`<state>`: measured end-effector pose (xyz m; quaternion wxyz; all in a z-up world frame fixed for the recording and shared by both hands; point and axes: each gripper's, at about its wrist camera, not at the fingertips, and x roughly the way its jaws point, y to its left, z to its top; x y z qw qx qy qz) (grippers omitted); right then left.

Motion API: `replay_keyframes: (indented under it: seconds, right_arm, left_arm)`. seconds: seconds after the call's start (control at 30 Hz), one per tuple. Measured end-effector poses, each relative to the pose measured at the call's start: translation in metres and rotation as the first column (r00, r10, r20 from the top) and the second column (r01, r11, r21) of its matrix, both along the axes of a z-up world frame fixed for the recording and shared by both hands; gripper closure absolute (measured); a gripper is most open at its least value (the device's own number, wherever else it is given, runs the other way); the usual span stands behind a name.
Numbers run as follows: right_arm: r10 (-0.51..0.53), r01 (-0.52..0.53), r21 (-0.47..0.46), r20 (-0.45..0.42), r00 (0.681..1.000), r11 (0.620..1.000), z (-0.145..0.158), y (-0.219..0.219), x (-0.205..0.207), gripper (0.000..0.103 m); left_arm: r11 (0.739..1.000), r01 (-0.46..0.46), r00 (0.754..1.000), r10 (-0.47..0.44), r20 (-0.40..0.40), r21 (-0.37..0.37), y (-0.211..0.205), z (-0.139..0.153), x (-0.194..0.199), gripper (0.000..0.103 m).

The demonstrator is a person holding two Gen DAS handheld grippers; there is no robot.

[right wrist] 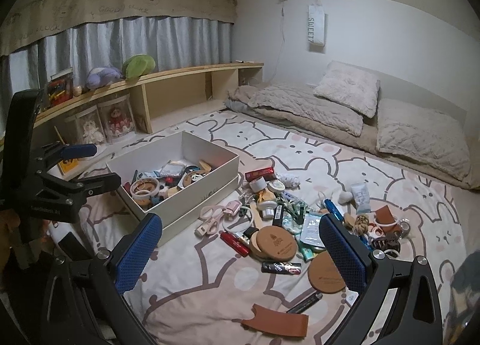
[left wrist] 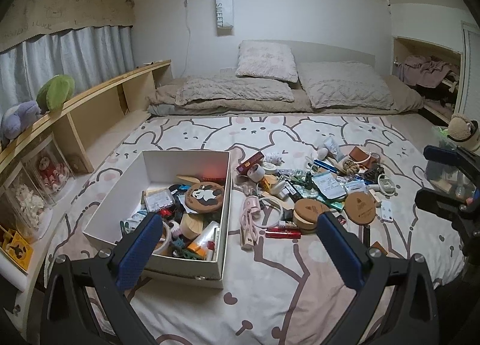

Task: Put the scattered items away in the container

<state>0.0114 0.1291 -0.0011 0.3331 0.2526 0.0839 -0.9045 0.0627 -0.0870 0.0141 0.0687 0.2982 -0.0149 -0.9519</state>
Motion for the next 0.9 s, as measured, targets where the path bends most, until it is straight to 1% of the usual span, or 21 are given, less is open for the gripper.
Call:
replay_keyframes:
  seconds: [0.23,0.53,0.9]
  right_arm:
    - [-0.006,0.006,0.011,-0.003,1.0,1.0,-0.0017,-0.0012,0.0008,0.0]
    - [-0.021,0.021,0.019,-0.003,1.0,1.0,-0.0025,-0.0001,-0.0028,0.0]
    - [-0.034,0.034,0.032,0.001,0.999,0.999,-0.0046,-0.0017,-0.0056,0.0]
  left_arm:
    - [1.0,0.003,1.0,-0.003,0.006,0.002,-0.0003,-0.0021,0.0007,0.0]
    - [1.0,0.024,1.0,-0.024,0.014,-0.017,0.0026,-0.0049,0.0021,0.0]
    - [0.999,0.02,1.0,-0.02,0.015,-0.028,0.0044,-0.0061,0.0025,0.0]
